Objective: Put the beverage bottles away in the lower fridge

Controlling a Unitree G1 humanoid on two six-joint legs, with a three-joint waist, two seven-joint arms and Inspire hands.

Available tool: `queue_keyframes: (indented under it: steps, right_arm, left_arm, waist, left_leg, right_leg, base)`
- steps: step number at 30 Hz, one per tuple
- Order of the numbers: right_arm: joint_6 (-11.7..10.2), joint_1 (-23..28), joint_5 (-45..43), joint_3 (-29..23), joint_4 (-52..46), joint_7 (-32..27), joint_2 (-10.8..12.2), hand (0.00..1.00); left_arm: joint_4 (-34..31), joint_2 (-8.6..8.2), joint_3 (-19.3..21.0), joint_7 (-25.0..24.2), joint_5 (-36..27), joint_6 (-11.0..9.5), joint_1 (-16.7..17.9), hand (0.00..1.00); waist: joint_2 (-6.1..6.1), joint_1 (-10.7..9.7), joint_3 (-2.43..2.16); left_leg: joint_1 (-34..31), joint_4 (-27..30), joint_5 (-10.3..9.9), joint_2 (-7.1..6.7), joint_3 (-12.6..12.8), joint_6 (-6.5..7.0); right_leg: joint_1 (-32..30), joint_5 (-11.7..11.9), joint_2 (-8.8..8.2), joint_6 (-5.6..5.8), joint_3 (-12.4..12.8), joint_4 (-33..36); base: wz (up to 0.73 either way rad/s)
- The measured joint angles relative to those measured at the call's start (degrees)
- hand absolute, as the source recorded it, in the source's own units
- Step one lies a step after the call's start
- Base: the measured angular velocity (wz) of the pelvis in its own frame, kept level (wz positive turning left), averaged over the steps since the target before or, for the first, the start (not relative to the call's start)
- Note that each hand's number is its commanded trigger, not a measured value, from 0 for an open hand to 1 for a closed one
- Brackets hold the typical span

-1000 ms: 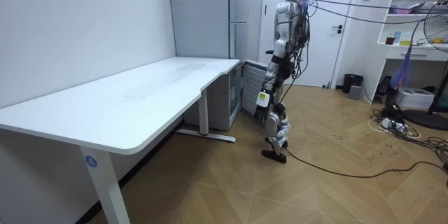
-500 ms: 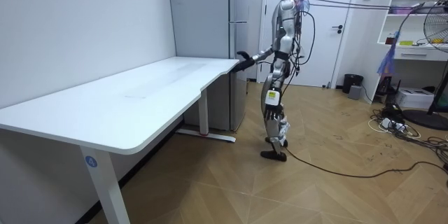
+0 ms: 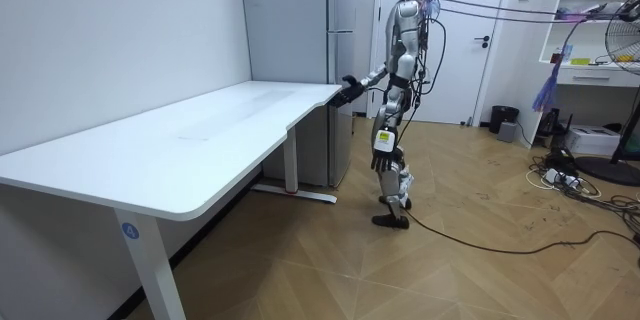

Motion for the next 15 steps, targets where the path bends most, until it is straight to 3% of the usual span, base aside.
queue_keyframes:
  steps: [5,10,15]
  right_arm:
    - [1.32,0.06,-11.16,-1.54,8.16,2.05,-0.67,0.0]
    - [1.7,0.04,-25.63,-5.62,19.89,1.85,-1.79,0.0]
    - [1.56,0.35,-37.38,-10.67,32.33,0.78,-2.28,0.0]
  left_arm:
    - [-1.2,0.09,1.31,-0.44,-0.16,0.82,1.29,0.0]
    - [-3.61,1.33,3.58,-0.89,-0.53,0.77,3.64,0.0]
    - [-3.25,1.88,4.75,-1.52,-0.46,0.75,3.59,0.0]
  waist:
    - [-0.9,-0.42,-0.56]
    - [-2.22,-1.58,-1.04]
    - [-2.82,-2.32,-0.86]
  left_leg:
    - [0.82,0.02,0.0,-0.13,-0.58,0.0]
    - [1.1,0.05,0.0,-0.17,-0.81,-0.01]
    - [0.54,0.96,-0.2,-0.4,-2.02,-0.08]
  right_leg:
    - [1.66,0.0,-0.12,0.0,-0.52,-1.15]
    - [2.54,0.01,-0.23,0.01,-1.11,-1.52]
    - [2.69,0.01,-0.18,0.01,-1.13,-1.54]
  base:
    - [0.08]
    - [0.09]
    - [0.04]
